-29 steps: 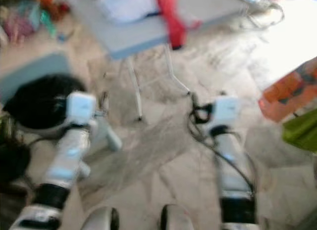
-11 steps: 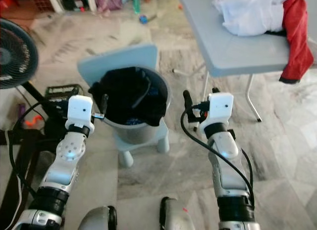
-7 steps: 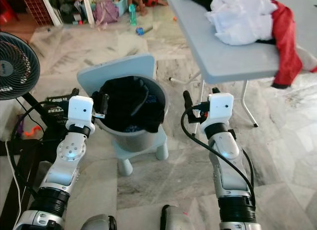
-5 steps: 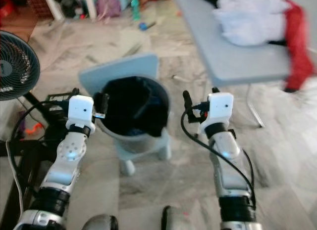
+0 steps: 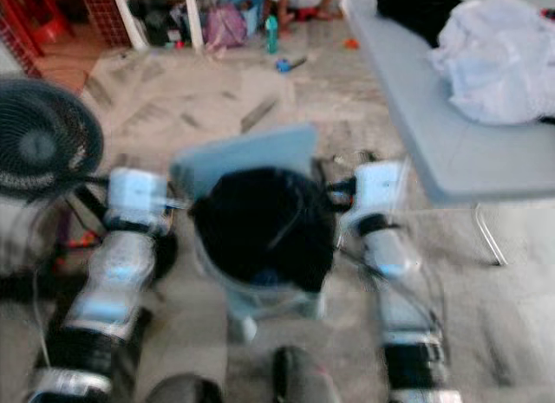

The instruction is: Hang hanger

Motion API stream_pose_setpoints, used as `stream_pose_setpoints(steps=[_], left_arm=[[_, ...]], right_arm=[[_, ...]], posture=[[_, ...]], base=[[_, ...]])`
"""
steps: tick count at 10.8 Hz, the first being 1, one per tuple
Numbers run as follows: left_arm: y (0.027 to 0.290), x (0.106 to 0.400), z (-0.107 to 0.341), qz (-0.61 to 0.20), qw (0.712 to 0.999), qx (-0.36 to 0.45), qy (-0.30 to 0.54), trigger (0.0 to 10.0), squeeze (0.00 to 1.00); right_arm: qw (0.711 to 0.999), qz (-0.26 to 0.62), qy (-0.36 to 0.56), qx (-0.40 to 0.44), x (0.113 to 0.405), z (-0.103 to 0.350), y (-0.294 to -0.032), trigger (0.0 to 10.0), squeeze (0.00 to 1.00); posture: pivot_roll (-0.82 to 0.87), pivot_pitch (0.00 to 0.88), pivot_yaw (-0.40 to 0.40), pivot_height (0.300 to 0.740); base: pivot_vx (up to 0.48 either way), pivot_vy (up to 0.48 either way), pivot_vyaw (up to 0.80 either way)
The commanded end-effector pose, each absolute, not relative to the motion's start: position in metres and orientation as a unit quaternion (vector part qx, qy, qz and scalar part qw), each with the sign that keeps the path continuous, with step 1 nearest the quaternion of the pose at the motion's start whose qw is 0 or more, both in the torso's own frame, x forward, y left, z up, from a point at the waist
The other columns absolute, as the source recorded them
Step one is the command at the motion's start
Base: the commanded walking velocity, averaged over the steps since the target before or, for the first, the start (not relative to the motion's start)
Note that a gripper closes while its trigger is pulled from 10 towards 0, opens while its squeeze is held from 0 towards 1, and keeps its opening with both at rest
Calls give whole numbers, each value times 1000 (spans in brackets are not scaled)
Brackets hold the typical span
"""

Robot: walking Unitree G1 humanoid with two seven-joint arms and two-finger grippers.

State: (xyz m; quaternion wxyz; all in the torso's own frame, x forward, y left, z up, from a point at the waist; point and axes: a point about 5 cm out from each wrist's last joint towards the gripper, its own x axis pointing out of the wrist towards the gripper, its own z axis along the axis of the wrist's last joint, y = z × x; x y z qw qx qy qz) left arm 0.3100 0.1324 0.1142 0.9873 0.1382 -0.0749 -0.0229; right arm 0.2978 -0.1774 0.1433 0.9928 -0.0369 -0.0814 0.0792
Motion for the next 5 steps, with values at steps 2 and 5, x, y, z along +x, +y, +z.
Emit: stream_pose_setpoints(steps=[2, 5], left_arm=[[143, 311, 115, -8, 986, 149, -74, 10000, 0], [142, 311, 116, -5, 986, 145, -76, 10000, 0]], right_arm=[[992, 83, -86, -35, 297, 145, -174, 10000, 0], [992, 82, -85, -35, 297, 145, -174, 10000, 0]], posture=[[-81, 170, -11, 740], [-81, 171, -11, 740]], base=[[0, 0, 0], [0, -307, 0]])
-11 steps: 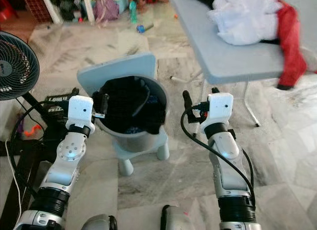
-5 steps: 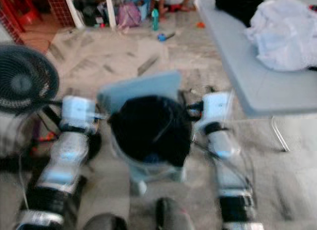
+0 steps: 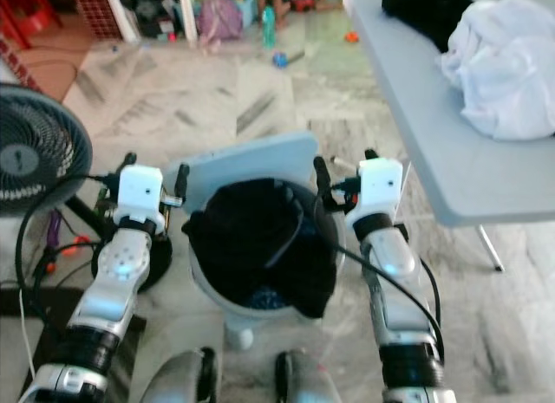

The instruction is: Hang hanger

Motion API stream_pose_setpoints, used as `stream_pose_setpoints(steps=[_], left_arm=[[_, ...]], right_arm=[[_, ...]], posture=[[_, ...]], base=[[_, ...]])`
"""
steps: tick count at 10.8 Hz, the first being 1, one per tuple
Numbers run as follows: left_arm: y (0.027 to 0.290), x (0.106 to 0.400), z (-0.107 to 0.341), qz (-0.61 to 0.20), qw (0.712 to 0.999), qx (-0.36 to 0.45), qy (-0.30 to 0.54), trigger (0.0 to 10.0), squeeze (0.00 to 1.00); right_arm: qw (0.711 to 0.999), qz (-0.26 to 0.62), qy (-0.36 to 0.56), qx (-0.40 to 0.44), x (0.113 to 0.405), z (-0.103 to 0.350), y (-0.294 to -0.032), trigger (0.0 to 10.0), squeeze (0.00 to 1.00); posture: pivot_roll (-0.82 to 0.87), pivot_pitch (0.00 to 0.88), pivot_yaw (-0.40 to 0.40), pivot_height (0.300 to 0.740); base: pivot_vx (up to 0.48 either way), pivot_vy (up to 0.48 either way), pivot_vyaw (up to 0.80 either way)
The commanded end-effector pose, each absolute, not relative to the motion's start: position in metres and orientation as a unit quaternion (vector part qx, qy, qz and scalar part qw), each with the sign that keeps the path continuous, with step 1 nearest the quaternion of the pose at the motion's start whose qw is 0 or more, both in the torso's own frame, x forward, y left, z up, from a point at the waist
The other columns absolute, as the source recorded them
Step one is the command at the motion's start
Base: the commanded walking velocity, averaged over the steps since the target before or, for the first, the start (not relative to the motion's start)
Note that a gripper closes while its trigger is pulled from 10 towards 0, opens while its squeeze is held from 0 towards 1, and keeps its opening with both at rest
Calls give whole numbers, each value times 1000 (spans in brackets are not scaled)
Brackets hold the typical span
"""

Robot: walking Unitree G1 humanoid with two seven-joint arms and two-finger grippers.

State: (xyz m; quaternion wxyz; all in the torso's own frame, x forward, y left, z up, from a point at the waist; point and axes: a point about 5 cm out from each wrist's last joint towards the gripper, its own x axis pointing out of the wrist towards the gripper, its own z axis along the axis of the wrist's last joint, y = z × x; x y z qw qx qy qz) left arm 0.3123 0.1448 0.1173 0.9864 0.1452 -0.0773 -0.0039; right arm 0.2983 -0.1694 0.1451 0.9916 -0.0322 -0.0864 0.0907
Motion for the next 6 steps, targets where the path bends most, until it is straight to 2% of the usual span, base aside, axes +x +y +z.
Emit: stream_pose_setpoints(steps=[1, 3, 4, 6], left_arm=[[142, 311, 116, -5, 986, 145, -77, 10000, 0], [143, 311, 116, -5, 987, 144, -76, 10000, 0], [143, 311, 115, -5, 987, 145, -75, 10000, 0], [143, 311, 115, -1, 987, 144, -75, 10000, 0]], right_arm=[[992, 82, -85, -34, 297, 145, -174, 10000, 0], [992, 83, -84, -35, 297, 145, -174, 10000, 0], [993, 83, -82, -34, 297, 144, -174, 10000, 0], [993, 84, -80, -34, 298, 143, -174, 10000, 0]], posture=[[-81, 171, -11, 740], [-81, 171, -12, 740], [-81, 171, -12, 740], [-79, 171, -13, 740]], base=[[0, -480, 0], [0, -448, 0], [0, -270, 0], [0, 0, 0]])
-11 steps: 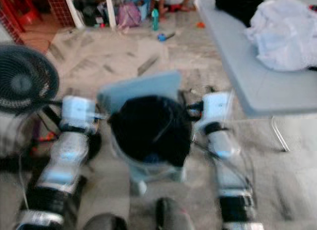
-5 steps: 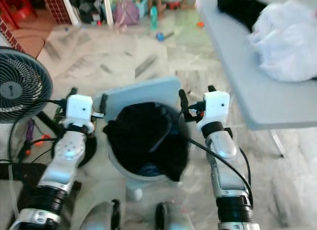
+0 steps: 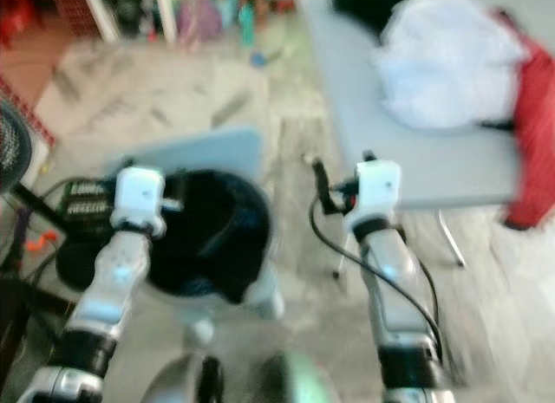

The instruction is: Hang hanger

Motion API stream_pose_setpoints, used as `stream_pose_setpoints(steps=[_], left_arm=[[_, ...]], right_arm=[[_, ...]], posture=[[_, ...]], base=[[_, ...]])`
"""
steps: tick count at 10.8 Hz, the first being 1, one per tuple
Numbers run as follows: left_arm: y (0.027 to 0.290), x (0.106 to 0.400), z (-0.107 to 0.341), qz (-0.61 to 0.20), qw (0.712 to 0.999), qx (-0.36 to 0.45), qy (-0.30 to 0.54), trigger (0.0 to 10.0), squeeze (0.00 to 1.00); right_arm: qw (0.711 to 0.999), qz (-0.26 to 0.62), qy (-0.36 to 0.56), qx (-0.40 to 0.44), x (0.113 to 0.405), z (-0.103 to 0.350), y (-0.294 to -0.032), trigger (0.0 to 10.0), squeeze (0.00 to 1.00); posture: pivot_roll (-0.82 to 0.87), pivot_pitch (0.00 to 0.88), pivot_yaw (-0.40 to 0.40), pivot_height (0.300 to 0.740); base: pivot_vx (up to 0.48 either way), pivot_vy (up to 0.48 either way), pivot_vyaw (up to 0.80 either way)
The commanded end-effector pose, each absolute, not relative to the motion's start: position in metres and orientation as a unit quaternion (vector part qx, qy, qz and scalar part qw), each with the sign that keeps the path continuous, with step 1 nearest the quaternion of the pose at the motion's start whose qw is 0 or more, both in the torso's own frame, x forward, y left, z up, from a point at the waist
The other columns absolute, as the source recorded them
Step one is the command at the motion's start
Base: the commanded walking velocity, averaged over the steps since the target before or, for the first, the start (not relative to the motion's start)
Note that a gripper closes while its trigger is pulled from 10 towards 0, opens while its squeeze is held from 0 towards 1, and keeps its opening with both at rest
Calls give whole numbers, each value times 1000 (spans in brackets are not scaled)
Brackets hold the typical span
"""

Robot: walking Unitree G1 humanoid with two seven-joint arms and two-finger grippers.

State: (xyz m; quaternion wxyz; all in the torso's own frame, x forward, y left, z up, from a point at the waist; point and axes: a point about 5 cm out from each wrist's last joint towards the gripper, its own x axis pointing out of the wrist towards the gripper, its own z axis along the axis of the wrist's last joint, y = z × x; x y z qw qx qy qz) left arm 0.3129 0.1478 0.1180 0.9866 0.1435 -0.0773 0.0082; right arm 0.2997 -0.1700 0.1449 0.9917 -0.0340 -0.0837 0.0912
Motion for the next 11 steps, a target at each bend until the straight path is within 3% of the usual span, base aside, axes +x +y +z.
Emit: stream_pose_setpoints(steps=[1, 11], left_arm=[[147, 312, 114, 12, 987, 145, -68, 10000, 0], [152, 314, 111, 37, 987, 147, -48, 10000, 0]], right_arm=[[993, 84, -79, -33, 298, 142, -174, 10000, 0], [993, 87, -75, -33, 298, 141, -174, 10000, 0]], posture=[[-79, 171, -13, 740], [-78, 166, -14, 740]], base=[[0, 0, 0], [0, 39, 0]])
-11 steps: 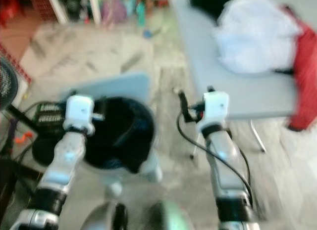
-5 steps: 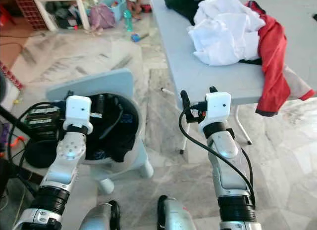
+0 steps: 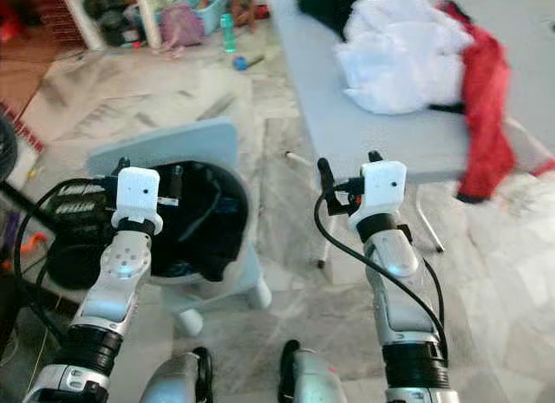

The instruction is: Hang hanger

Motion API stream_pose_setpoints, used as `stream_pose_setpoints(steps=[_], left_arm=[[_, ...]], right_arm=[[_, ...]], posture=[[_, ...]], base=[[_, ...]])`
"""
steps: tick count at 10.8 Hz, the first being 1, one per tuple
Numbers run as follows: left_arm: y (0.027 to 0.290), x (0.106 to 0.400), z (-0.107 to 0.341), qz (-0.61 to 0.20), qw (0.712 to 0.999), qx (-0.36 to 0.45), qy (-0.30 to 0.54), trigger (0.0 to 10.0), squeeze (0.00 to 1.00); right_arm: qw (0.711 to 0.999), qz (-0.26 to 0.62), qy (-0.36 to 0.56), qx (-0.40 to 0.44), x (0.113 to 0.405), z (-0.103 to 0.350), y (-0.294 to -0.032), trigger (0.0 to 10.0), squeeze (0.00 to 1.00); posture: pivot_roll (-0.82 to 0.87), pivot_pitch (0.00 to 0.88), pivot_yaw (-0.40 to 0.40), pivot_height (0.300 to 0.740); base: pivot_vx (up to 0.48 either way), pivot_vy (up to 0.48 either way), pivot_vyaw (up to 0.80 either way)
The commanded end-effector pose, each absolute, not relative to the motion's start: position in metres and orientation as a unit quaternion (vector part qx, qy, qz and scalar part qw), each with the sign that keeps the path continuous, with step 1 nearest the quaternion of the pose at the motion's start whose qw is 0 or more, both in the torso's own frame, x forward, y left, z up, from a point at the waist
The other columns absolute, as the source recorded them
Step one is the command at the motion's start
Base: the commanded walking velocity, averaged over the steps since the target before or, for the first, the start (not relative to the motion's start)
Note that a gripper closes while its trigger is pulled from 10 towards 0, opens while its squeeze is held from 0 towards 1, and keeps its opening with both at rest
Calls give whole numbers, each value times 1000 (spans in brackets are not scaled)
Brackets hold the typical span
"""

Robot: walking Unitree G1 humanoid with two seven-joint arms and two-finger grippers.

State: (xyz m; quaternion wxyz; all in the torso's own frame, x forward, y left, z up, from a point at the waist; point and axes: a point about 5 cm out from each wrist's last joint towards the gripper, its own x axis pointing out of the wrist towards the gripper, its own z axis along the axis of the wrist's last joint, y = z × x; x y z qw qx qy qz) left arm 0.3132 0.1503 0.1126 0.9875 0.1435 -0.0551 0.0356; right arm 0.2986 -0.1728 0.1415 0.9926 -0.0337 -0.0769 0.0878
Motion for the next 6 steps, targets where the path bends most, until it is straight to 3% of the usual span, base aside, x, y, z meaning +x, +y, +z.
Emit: stream_pose_setpoints(steps=[1, 3, 5, 6], left_arm=[[152, 314, 111, 37, 987, 147, -48, 10000, 0], [152, 314, 110, 36, 988, 146, -47, 10000, 0], [151, 314, 111, 27, 988, 142, -54, 10000, 0], [150, 313, 112, 24, 988, 143, -57, 10000, 0]], right_arm=[[992, 90, -77, -36, 298, 142, -173, 10000, 0], [992, 92, -79, -38, 298, 142, -172, 10000, 0], [993, 84, -79, -30, 297, 142, -174, 10000, 0], [993, 85, -80, -30, 297, 142, -173, 10000, 0]], posture=[[-78, 166, -14, 740], [-78, 161, -15, 740], [-80, 161, -16, 740], [-79, 163, -16, 740]], base=[[0, 0, 0], [0, 0, 800], [0, 0, 0], [274, 0, 0]])
